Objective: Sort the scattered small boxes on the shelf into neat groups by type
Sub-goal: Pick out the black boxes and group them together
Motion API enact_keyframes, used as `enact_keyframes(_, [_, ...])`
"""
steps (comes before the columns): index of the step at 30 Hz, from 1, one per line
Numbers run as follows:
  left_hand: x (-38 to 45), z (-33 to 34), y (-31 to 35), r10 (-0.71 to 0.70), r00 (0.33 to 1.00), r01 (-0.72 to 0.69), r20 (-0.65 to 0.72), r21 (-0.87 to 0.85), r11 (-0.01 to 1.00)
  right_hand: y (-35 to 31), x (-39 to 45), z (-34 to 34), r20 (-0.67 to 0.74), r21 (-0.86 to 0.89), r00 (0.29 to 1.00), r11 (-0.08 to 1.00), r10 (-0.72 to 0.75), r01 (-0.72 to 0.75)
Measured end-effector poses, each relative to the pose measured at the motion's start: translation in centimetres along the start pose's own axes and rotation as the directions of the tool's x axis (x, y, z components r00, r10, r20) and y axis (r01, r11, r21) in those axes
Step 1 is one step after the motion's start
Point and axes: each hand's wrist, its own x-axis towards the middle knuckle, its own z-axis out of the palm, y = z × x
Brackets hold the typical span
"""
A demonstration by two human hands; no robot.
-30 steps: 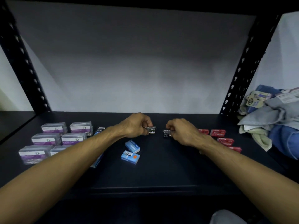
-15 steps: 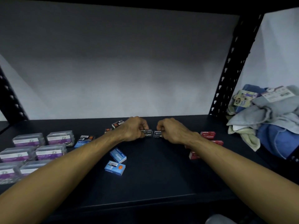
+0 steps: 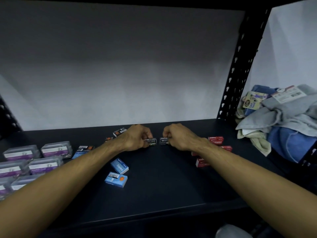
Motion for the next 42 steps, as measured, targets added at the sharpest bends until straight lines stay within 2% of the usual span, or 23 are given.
enact_keyframes(5, [-0.3,-0.7,-0.2,-0.014,1.000,0.015,0.021,-0.046,0.999,0.1,0.1,-0.6,0.011,-0.022,1.000,1.000,-0.009,0.010])
enact_keyframes(9, [-0.5,-3.2,-1.2,-0.043,0.998,0.040,-0.037,-0.087,0.995,-0.6,0.1,-2.0,-0.017,-0.006,0.999,0.999,-0.042,0.042])
enact_keyframes(13, [-0.4,-5.7,-3.4,-0.093,0.991,0.091,-0.094,-0.025,0.996,-2.3,0.8,-2.3,-0.056,-0.017,0.996,0.997,-0.072,0.071])
enact_keyframes(21, [0.0,-6.4,-7.4,-0.166,0.984,0.169,-0.061,0.037,0.985,-6.9,3.5,-0.3,-0.031,-0.015,0.994,0.994,-0.108,0.107])
enact_keyframes(27, [0.9,-5.6,-9.0,-0.211,0.978,0.211,-0.005,0.024,0.977,-9.6,6.0,2.5,0.005,-0.093,1.000,0.995,-0.019,0.019])
enact_keyframes(32, [1.1,-5.5,-9.3,-0.212,0.977,0.212,-0.012,0.002,0.977,-10.9,7.2,3.6,0.010,-0.130,0.999,0.991,0.039,-0.038])
enact_keyframes(42, [1.3,-5.7,-9.0,-0.248,0.968,0.244,0.029,0.095,0.965,-12.0,8.0,3.2,0.072,-0.019,0.982,0.984,0.176,-0.175])
